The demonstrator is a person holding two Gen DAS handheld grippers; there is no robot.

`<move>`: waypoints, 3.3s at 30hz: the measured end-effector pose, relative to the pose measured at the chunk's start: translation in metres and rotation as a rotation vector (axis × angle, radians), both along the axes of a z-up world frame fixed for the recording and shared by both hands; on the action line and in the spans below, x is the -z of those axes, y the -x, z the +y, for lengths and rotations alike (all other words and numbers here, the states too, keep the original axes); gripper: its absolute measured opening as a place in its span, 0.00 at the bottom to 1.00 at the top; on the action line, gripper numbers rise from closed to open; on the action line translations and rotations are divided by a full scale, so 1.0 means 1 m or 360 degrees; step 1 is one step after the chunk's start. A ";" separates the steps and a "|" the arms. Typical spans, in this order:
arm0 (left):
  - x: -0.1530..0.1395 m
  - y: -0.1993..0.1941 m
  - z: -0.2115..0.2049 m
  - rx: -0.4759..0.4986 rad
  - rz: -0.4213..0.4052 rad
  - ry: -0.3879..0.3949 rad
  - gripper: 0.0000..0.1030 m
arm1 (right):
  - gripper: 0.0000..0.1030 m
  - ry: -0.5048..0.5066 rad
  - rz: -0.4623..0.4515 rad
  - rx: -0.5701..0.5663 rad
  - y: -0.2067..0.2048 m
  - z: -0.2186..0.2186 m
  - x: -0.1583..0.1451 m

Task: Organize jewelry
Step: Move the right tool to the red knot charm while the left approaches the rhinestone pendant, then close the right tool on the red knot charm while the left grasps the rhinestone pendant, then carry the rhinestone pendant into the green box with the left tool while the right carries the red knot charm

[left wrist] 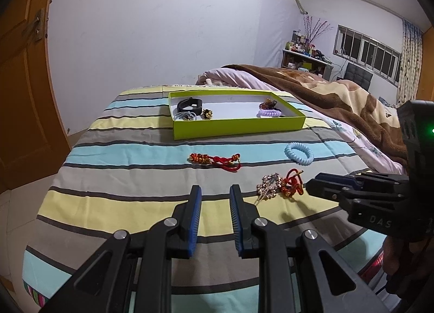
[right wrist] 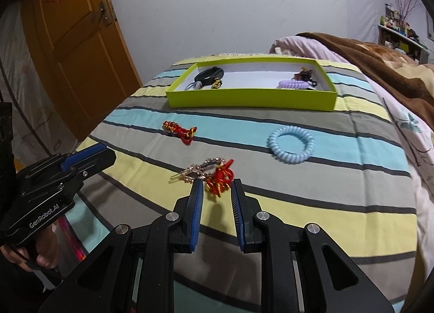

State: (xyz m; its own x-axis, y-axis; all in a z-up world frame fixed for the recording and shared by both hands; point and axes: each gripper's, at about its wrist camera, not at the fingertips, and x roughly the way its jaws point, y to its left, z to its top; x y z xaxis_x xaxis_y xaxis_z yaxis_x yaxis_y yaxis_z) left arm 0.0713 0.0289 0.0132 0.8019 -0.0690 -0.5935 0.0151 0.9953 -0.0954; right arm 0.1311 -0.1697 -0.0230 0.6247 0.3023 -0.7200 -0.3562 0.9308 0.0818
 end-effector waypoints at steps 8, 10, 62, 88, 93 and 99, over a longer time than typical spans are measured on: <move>0.004 -0.008 0.003 0.0023 0.0013 0.0022 0.22 | 0.21 0.0018 0.0057 0.0036 -0.017 0.005 0.011; 0.004 -0.010 0.002 0.0035 0.0019 0.0030 0.22 | 0.21 0.0025 0.0077 0.0055 -0.021 0.003 0.013; 0.024 -0.061 -0.063 0.0324 0.0249 -0.0066 0.04 | 0.09 -0.0067 0.0001 0.0173 -0.004 -0.051 -0.006; -0.033 -0.082 -0.024 0.0110 0.0027 -0.0010 0.04 | 0.09 0.0017 -0.0225 0.0065 -0.048 -0.035 -0.059; -0.037 -0.103 -0.013 0.0080 0.0012 -0.0010 0.04 | 0.09 0.0019 -0.0254 0.0059 -0.075 -0.032 -0.069; -0.039 -0.130 -0.004 0.0049 0.0005 -0.0026 0.04 | 0.09 0.0005 -0.0248 0.0041 -0.112 -0.028 -0.072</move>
